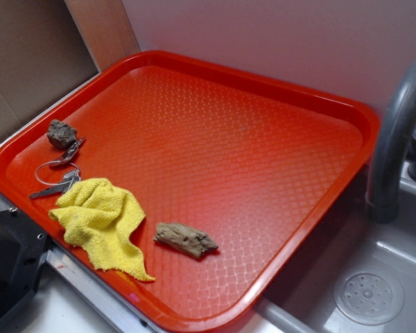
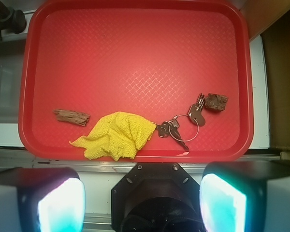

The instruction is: Grab the wood chip.

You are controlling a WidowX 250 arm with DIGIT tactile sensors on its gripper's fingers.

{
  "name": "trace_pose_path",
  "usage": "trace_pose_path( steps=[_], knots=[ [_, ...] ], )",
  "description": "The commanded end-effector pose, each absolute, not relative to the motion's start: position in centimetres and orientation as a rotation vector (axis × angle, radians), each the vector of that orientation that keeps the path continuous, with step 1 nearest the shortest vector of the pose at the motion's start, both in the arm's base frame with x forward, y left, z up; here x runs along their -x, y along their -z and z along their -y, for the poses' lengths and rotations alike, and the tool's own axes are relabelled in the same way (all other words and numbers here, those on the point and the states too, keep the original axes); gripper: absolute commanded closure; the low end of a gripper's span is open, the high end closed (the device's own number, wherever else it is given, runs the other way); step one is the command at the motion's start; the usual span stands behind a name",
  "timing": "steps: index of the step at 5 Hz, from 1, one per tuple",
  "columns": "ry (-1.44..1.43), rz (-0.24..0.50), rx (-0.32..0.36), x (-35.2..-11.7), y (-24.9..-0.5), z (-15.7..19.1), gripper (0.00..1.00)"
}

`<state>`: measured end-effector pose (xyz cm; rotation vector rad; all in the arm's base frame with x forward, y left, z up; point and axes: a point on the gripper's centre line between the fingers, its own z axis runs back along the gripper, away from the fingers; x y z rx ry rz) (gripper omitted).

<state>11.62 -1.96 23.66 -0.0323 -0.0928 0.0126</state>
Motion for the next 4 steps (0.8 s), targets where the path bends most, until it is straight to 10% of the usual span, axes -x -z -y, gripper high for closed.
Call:
trace_pose_path(
  steps=[1, 4],
  knots=[
    [-0.013, 0.093, 0.032, -11.6, -23.7, 2.0, 0.00],
    [0.740, 0.118, 0.145, -12.1, -11.3, 15.1, 0.00]
  ],
)
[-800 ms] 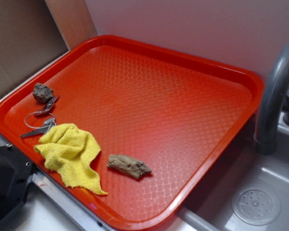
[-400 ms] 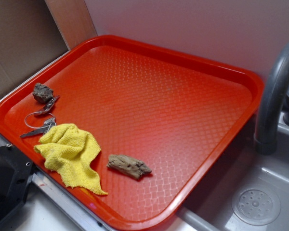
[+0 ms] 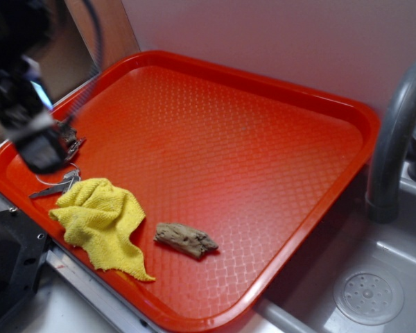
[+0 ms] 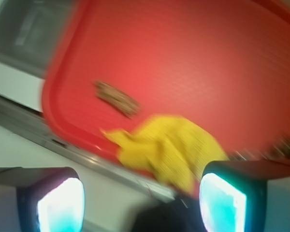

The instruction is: Grab the wood chip.

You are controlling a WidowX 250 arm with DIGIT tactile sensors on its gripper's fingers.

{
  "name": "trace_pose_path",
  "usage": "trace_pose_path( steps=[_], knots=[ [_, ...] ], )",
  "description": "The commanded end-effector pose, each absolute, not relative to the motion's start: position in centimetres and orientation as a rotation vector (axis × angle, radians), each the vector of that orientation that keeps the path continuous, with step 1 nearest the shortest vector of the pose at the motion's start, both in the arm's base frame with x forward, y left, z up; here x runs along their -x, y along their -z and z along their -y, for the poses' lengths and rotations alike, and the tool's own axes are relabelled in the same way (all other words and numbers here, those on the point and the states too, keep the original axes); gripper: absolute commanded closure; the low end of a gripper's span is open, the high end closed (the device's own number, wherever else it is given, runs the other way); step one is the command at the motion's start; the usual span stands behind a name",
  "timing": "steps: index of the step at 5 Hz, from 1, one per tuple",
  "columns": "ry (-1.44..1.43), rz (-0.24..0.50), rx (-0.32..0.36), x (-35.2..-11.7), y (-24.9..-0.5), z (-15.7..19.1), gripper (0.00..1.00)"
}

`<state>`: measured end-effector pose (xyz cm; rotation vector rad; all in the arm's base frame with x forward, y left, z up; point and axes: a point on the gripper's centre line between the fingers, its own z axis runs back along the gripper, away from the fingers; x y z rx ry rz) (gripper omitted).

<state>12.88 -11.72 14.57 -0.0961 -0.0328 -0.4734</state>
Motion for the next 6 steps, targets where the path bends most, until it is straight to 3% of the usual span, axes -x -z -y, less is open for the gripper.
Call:
trace_pose_path(
  steps=[1, 4, 5, 6],
  knots=[
    [0.858, 0.121, 0.166, -13.2, -8.1, 15.0, 0.00],
    [1.027, 0.160, 0.097, -14.9, -0.8, 16.1, 0.00],
    [1.048, 0.152, 0.076, -14.6, -0.6, 16.6, 1.00],
    [1.040, 0.118, 0.119, -14.6, -1.1, 16.1, 1.00]
  ],
)
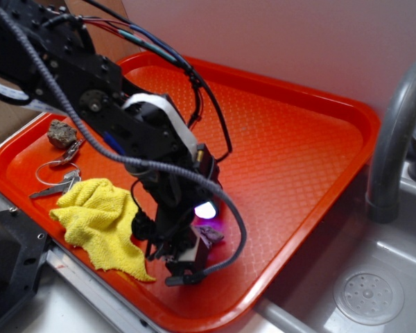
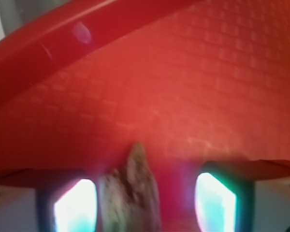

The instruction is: Grab the wood chip.

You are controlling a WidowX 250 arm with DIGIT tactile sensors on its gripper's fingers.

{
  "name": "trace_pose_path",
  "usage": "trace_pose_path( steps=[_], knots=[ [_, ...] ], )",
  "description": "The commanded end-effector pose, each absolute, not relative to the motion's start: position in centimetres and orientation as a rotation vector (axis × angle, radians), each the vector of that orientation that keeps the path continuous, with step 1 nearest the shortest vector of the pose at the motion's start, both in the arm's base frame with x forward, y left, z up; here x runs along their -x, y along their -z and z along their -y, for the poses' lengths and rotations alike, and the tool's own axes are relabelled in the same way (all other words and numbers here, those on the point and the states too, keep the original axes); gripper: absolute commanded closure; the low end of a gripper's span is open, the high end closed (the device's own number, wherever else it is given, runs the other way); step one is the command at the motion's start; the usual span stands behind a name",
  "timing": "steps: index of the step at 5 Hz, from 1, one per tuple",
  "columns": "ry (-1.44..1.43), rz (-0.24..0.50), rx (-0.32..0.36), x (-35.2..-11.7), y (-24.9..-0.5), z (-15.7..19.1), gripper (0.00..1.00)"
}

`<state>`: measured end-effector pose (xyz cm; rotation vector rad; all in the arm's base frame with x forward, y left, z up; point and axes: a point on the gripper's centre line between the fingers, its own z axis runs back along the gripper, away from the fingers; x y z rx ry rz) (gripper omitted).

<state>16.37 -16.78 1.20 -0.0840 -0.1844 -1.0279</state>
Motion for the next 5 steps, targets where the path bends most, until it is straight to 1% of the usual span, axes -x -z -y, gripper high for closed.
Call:
trace_pose_path(
  steps=[1, 2, 3, 4, 5],
  knots=[
    [1.034, 0.080, 0.132, -14.4, -1.4, 15.9, 1.00],
    [1.008, 0.085, 0.107, -14.4, -2.4, 15.5, 1.00],
    [0.930, 0.125, 0.064, -14.7, -5.0, 14.2, 1.00],
    [0.682, 0.182, 0.037, -14.9, -9.9, 10.4, 1.00],
    [0.432, 0.182, 0.017, -16.3, -14.9, 7.7, 1.00]
  ],
)
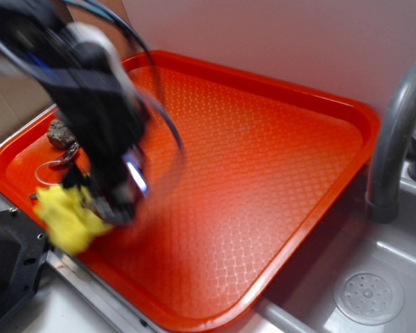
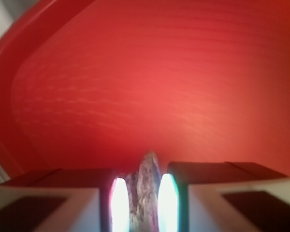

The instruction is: Grab the wood chip.

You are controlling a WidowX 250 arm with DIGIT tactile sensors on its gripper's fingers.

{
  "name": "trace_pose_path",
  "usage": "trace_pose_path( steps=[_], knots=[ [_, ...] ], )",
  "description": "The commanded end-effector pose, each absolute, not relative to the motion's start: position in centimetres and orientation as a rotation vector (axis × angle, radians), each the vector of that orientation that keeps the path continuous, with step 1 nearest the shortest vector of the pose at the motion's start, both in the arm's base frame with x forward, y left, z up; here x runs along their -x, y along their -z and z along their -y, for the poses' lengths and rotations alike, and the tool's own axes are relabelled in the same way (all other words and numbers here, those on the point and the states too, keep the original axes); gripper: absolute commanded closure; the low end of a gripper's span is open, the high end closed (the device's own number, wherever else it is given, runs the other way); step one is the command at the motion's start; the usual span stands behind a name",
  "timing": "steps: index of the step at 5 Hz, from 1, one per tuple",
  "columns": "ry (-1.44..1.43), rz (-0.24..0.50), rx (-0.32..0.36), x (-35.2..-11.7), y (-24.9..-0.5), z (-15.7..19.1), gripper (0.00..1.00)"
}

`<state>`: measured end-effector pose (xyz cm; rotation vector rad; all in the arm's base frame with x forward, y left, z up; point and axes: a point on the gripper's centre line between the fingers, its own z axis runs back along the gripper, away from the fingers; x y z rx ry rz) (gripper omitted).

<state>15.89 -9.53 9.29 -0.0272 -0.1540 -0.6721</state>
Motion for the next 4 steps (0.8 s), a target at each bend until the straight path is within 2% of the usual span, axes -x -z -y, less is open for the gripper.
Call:
trace_pose_path(
  steps=[1, 2, 3, 4],
  knots=[
    [0.244, 0.206, 0.042, -17.8, -18.8, 5.9, 1.00],
    [0.115, 0.234, 0.011, -19.4, -20.6, 4.8, 1.00],
    [0.058, 0.232, 0.060, -20.0, -20.7, 4.0, 1.00],
    [0.065, 0.235, 0.020, -19.9, -20.0, 4.4, 1.00]
  ],
)
